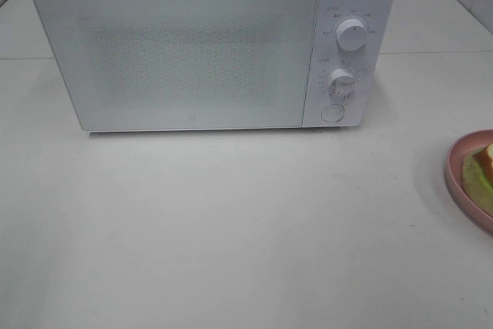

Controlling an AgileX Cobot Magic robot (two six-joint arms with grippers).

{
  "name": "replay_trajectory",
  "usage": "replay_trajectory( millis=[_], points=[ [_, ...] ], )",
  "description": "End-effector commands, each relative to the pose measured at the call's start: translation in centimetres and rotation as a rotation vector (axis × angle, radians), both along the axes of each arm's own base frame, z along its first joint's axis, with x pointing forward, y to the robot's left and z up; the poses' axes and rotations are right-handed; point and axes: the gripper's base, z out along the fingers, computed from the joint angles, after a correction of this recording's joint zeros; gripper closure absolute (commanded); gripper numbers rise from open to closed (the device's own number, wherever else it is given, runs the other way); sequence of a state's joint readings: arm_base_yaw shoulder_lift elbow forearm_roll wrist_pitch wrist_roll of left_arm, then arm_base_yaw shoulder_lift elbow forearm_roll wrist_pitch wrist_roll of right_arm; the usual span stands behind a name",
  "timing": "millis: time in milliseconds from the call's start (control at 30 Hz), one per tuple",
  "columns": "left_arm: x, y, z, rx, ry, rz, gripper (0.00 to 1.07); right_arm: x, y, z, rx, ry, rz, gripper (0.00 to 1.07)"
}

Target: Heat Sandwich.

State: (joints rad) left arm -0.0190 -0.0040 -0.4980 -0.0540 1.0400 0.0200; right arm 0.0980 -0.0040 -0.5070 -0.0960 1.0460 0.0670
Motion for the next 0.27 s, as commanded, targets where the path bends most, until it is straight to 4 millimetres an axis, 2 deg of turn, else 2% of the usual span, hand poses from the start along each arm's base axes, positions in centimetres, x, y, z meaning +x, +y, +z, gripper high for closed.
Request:
replay_trajectory(
  millis=[33, 267],
  points=[
    [-0.35, 0.00, -0.07, -0.002, -0.027, 0.004, 0.08, -0.36, -0.01, -0.05, -0.006, -0.030, 0.004, 0.31],
    [-0.35, 0.00, -0.07, -0.002, -0.027, 0.004, 0.08, -0.36, -0.01, -0.05, -0.006, -0.030, 0.004, 0.31]
  ],
)
